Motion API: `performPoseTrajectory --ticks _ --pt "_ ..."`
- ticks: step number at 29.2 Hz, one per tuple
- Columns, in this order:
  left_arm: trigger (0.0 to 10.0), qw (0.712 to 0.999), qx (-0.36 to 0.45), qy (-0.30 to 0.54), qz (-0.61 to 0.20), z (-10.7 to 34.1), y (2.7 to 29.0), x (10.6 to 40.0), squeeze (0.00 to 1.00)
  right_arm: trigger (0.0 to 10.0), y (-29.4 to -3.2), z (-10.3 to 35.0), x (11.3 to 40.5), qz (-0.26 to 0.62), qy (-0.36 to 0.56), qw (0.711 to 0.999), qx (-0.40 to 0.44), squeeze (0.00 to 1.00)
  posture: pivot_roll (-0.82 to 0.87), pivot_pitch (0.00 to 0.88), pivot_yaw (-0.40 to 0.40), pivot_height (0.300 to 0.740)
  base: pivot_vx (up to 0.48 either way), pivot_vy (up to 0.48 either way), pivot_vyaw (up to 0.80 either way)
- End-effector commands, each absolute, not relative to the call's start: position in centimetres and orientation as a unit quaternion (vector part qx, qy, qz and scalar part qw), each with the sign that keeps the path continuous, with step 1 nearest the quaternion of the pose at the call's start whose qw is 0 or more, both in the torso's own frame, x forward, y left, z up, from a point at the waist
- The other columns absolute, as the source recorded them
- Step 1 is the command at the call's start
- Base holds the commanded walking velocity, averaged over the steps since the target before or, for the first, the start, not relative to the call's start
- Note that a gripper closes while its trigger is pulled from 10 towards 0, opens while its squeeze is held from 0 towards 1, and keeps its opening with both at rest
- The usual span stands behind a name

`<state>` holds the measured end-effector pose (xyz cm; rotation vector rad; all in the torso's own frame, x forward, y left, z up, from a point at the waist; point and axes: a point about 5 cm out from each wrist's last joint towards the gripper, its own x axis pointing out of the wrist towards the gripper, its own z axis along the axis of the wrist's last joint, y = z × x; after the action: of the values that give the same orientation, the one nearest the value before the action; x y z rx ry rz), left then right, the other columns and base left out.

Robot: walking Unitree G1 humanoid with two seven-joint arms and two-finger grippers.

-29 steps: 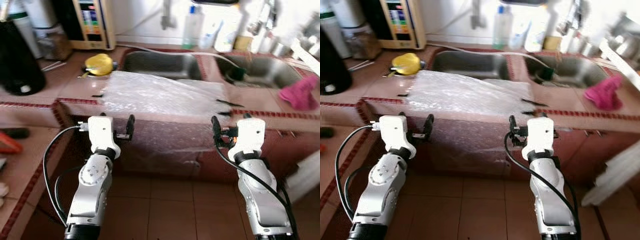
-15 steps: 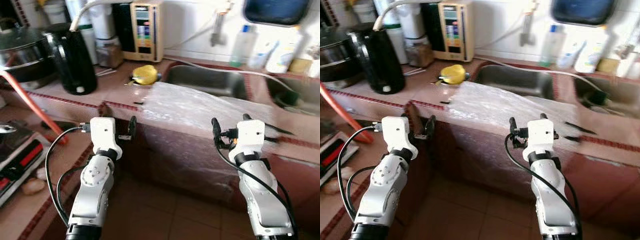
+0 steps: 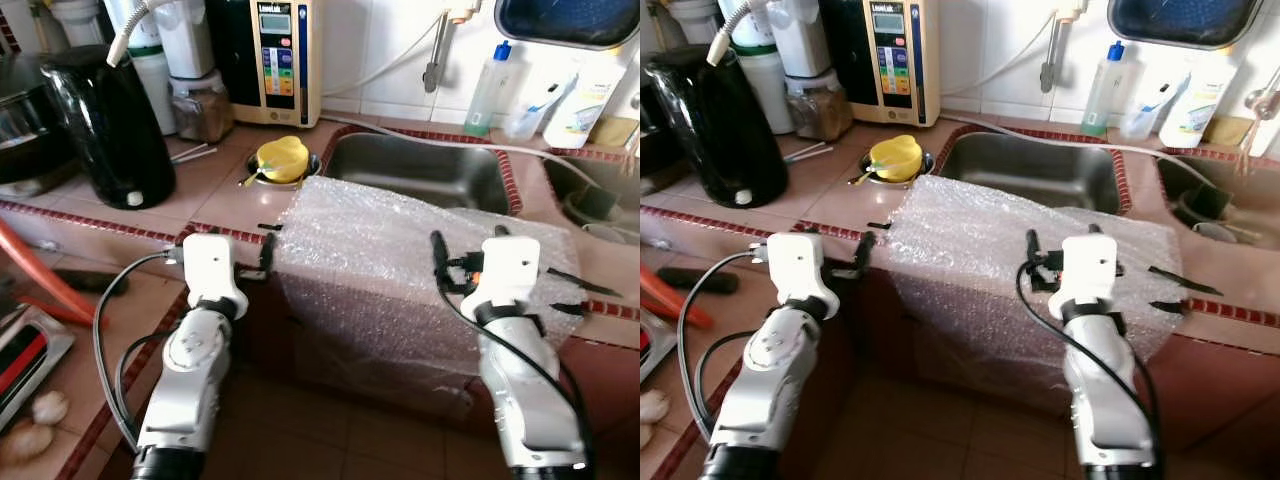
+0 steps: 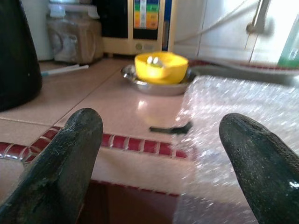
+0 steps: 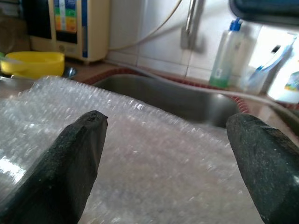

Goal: Kitchen organization

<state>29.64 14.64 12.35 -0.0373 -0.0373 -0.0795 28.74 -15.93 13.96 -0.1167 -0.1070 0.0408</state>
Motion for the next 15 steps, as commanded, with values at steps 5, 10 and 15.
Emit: performPoseTrajectory --ticks 5,10,15 --pt "10.0 0.998 -0.026 -0.020 -0.052 12.58 13.95 29.76 0.00 10.0 -16.82 13.95 28.65 0.009 -0.049 0.997 -0.063 0.00 -0.03 0.000 -0.007 0.740 0.000 -0.374 -0.74" --pt "10.0 0.998 -0.026 -0.021 -0.051 12.59 13.99 29.77 0.00 10.0 -16.80 13.95 28.63 0.010 -0.050 0.997 -0.064 0.00 -0.03 0.000 -0.008 0.740 0.000 -0.329 -0.20" --pt "10.0 0.999 -0.032 -0.025 -0.036 12.65 14.32 29.79 0.00 10.0 -16.65 13.80 28.57 0.015 -0.047 0.997 -0.066 0.00 -0.03 0.000 -0.011 0.740 0.000 0.000 0.00"
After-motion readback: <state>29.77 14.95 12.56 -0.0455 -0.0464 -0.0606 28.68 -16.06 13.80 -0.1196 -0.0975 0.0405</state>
